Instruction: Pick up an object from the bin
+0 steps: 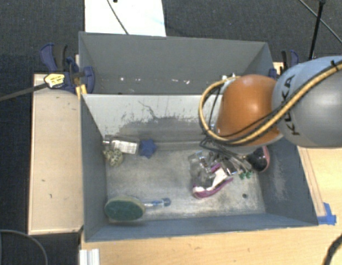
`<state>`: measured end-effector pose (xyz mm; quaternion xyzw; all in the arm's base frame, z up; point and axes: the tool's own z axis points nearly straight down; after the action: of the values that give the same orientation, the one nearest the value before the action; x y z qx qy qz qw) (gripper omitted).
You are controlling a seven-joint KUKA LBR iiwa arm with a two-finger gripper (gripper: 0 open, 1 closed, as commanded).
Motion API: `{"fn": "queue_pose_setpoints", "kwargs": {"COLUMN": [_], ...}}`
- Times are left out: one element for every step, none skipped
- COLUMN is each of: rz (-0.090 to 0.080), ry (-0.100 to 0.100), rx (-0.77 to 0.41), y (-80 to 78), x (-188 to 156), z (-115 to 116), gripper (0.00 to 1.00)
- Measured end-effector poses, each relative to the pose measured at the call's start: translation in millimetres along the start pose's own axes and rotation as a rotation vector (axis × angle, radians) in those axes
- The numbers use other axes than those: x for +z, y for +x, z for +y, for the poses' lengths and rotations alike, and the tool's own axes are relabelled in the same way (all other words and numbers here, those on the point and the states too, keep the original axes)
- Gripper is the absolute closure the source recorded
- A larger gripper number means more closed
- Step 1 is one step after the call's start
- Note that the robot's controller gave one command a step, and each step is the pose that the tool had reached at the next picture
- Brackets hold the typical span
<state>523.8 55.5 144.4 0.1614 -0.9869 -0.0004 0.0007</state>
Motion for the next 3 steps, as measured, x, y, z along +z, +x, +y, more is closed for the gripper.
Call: {"fn": "queue_pose_setpoints", "kwargs": {"rz": [-0.003,0.0,-0.008], "ry": [0.001,-0.003,0.003], "rx": [-0.001,-0.186,-0.296], "y": [-0.7,-2.7,-17.9], "x": [-1.1,32.0,69.7], "z": [-0.1,144.5,181.5], "gripper": [0.0,0.0,0.0]}}
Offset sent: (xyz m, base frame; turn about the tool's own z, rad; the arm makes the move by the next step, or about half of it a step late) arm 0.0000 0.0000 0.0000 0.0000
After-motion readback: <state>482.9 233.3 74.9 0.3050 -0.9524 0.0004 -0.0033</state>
